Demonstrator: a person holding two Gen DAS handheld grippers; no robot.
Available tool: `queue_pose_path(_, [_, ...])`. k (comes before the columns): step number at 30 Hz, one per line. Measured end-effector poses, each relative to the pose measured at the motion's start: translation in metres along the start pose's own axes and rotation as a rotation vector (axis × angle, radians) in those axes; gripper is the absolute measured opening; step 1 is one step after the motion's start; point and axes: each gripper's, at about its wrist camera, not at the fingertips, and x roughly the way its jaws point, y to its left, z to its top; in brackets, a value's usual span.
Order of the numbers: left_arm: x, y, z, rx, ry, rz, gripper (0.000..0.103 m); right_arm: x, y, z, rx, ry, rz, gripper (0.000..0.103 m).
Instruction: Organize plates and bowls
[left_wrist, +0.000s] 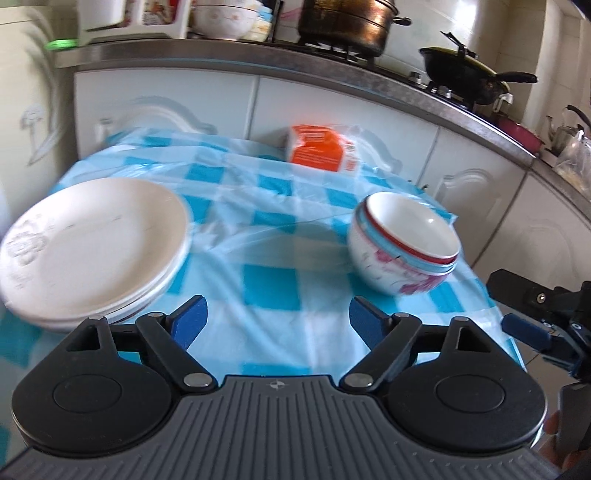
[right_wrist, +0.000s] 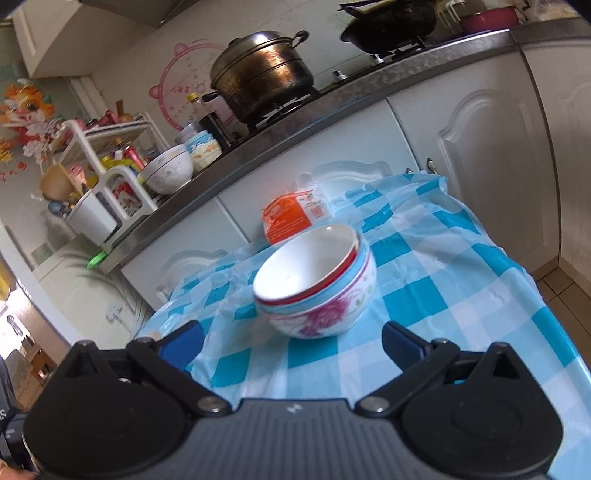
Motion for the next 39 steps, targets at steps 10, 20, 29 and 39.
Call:
queue_pose_path(10, [-0.038,0.039,-0.019,-0.023,-0.023,0.112,0.103,-0.009,0.035,-0.021,-0.126,-0.006,-0.058,0.102])
queue_pose_path(20, [-0.071,0.064,-0.029,-0.049,-0.061,0.178,0.103,-0.015,0.073,-0.032,-0.266,-0.028,-0.103,0.102])
queue_pose_path(29, [-0.091,0.081,-0.038,-0.071,-0.068,0.226,0.103,-0.015,0.096,-0.045,-0.327,0.002,-0.094,0.102])
queue_pose_path(39, [-0.102,0.086,-0.041,-0.096,-0.086,0.265,0.103,-0.019,0.116,-0.055,-0.368,-0.018,-0.075,0.102])
